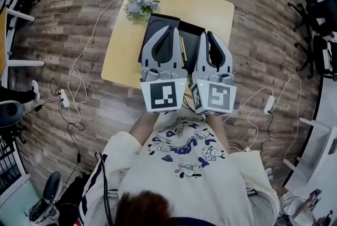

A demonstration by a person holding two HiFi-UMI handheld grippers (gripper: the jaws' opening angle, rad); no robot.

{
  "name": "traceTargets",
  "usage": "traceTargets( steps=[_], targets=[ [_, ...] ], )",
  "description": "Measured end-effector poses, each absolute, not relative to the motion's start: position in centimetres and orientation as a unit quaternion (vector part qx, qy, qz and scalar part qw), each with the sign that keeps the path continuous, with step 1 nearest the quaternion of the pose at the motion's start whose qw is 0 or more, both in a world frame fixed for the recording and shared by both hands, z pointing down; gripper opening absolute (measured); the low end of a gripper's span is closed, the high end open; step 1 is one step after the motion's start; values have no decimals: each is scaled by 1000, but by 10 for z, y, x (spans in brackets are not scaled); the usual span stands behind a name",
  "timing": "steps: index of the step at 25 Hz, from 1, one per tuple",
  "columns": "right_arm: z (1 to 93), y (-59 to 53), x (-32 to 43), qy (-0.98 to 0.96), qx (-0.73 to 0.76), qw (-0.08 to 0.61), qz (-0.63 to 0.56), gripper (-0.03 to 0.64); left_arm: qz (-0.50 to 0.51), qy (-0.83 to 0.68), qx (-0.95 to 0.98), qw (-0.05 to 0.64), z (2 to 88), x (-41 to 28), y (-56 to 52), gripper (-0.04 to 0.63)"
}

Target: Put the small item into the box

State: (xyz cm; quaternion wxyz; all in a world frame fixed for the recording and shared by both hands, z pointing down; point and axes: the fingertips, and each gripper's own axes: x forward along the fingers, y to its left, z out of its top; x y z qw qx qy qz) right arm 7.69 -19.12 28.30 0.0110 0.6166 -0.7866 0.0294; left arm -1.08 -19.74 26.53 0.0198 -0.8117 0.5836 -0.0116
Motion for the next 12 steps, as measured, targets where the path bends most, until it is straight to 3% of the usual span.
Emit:
traceTargets(
  steps=[12],
  targets=[
    [266, -172, 75, -794, 608, -13, -2, 46, 2, 600, -799, 39, 253, -19, -172, 21]
  ],
)
